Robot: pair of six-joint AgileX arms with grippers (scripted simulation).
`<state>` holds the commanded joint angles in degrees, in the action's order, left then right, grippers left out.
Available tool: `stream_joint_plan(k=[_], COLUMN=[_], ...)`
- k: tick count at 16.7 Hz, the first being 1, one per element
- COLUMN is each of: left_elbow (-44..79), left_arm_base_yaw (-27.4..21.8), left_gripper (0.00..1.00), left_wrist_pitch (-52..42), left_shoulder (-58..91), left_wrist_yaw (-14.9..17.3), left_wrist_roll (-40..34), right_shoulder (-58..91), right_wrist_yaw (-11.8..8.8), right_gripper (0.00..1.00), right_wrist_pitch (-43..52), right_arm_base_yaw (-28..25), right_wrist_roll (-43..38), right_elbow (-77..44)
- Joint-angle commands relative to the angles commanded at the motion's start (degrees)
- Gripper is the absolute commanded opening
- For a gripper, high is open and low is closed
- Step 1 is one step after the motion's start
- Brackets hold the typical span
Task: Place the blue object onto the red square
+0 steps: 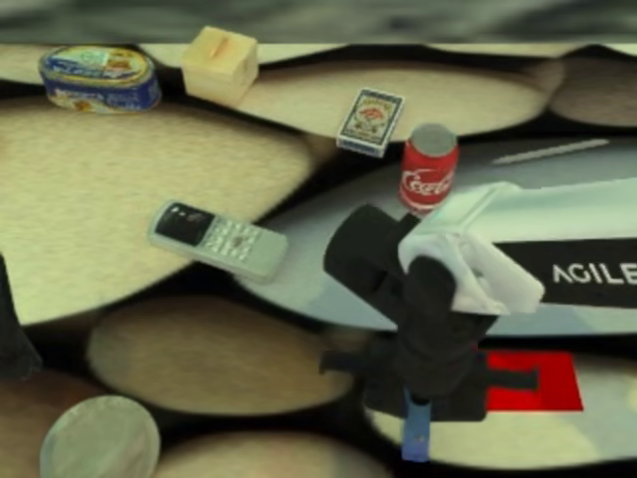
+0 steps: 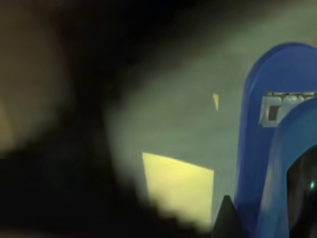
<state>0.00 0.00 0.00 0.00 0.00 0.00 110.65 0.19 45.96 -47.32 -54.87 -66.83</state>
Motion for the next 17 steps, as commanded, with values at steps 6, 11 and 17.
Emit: stream_joint_plan(k=[6,11,17], left_elbow=[0.0,0.0,0.0], left_arm_base_yaw=[0.0,0.0,0.0], left_gripper=[1.0,1.0,1.0], left_wrist_pitch=[0.0,0.0,0.0], left_shoulder=[0.0,0.0,0.0], left_wrist_yaw=[0.0,0.0,0.0], left_wrist_roll=[0.0,0.0,0.0], right_shoulder=[-5.75,-7.31,-7.12], right_wrist_yaw=[-0.06,-0.08,-0.1], right_gripper=[0.0,0.0,0.0], right_wrist_pitch=[15.13,17.55,18.02], right_arm_base_yaw=[-0.26,-0.24,1.65], right_wrist_roll=[0.2,0.41,-6.08], right_elbow=[-8.43,-10.13,-10.18])
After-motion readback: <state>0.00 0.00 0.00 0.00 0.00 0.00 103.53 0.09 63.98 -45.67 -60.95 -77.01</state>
